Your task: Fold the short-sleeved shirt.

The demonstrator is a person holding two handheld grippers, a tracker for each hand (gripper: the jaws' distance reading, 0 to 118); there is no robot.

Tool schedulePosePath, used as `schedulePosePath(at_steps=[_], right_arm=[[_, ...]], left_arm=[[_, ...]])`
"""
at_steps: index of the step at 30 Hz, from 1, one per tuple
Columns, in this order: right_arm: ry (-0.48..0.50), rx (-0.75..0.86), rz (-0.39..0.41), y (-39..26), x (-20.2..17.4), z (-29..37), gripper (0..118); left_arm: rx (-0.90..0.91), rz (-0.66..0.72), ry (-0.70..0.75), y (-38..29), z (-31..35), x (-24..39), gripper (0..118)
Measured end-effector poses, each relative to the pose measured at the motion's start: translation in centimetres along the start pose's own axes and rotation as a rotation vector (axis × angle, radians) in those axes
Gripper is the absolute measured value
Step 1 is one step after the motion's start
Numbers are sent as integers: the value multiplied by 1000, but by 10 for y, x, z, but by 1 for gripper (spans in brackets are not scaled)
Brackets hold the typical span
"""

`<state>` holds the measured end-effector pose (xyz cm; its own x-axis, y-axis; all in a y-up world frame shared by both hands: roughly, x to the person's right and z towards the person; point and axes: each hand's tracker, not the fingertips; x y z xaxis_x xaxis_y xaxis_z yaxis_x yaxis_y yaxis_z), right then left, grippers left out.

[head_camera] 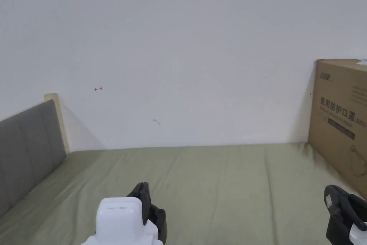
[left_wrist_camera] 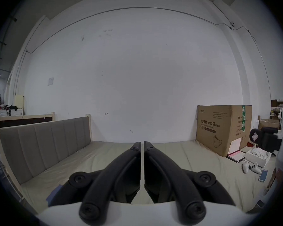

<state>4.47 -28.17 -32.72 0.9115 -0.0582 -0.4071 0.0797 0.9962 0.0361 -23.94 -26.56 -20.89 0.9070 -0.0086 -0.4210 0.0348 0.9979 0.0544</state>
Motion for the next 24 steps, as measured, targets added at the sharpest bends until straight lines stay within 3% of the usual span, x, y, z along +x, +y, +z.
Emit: schedulePosePath(at_steps=[3, 4, 5, 7, 8, 10, 11, 13, 14, 15, 24], right_arm=[[16, -13, 21, 1, 0, -2, 4], [22, -18, 38, 0, -1, -2, 14], [25, -22, 42, -1, 0, -2, 33], [20, -27, 49, -5, -2, -1, 65], [13, -28, 53, -7, -4, -1, 71], [8, -35, 50, -8, -5, -1, 73], [1, -41, 46, -9, -6, -1, 82], [-13, -54, 40, -10, -6, -2, 105], [-27, -48, 38, -12, -5, -2, 116], [-47, -37, 42, -13, -5, 0, 118], [-57, -55, 40, -10, -6, -2, 118]], left_arm=[[-5, -19, 6, -5, 2, 6, 3], [-7, -22, 5, -7, 2, 6, 4], [-11, -23, -5, -8, 2, 6, 15], [-15, -10, -53, -8, 2, 5, 53], [-21, -5, -55, -8, 1, 5, 66], [-33, 6, -50, -8, -1, 6, 72], [-34, 6, -42, -8, -2, 5, 93], [-27, 7, -26, -9, -1, 5, 110], [-16, 10, -22, -10, 0, 4, 111], [-11, 11, -24, -10, 1, 3, 111], [-21, 10, -29, -12, 1, 5, 112]])
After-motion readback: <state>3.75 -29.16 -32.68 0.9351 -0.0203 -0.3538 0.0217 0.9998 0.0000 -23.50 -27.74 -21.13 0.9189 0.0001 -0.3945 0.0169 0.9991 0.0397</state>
